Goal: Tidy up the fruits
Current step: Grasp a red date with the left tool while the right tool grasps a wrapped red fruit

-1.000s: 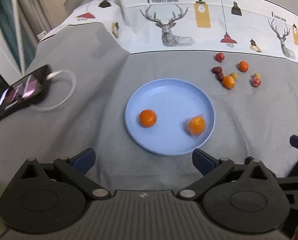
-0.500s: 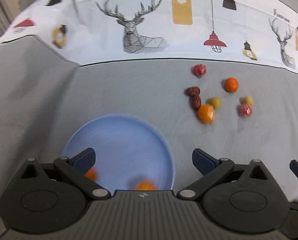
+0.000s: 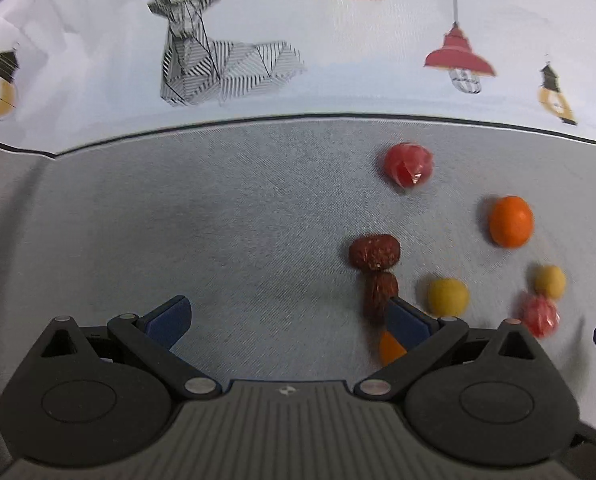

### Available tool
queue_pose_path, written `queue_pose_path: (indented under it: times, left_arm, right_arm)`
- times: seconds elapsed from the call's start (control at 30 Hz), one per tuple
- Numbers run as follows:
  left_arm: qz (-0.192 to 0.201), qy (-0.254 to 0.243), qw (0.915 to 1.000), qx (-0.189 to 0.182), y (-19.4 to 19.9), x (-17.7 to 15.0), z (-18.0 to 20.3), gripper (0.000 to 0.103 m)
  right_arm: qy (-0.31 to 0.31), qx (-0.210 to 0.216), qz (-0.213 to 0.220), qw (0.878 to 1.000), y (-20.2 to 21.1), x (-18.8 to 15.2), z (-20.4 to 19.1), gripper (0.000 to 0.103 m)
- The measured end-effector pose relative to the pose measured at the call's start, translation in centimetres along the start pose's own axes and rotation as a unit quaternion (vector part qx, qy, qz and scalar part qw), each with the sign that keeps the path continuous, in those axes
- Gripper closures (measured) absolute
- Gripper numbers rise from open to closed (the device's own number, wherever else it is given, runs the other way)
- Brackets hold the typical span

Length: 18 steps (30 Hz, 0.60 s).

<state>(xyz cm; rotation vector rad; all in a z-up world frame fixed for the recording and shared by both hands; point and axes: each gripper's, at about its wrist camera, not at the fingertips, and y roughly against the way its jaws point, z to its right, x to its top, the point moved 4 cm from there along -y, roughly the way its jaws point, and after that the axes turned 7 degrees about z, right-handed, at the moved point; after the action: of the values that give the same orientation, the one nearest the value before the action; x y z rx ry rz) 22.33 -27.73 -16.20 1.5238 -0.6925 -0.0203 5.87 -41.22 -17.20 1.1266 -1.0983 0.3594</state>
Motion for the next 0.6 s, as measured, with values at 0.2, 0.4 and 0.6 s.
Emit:
queue_pose_path:
  times: [0.2,0.4,0.6]
  left_arm:
    - [-0.003,0.017,0.9996,-0.02,-1.0,0.6,0.4,0.0]
    - [-0.008,0.042,0.9968,-0.067,-0.8,0.1,-0.1,0.0]
    - [0.005,0.035,0.9972,-0.066,-1.0,0.4,0.9,0.0]
  right_arm:
    - [0.013,0.003,0.005,1.0,-1.3,-0.8,-0.3,0.001]
    - [0.01,0.007,0.014,1.0,-1.2,-0.9,-0.1,0.001]
    - [0.013,0.008,0.022,1.0,-1.1,-1.1,-0.1,0.001]
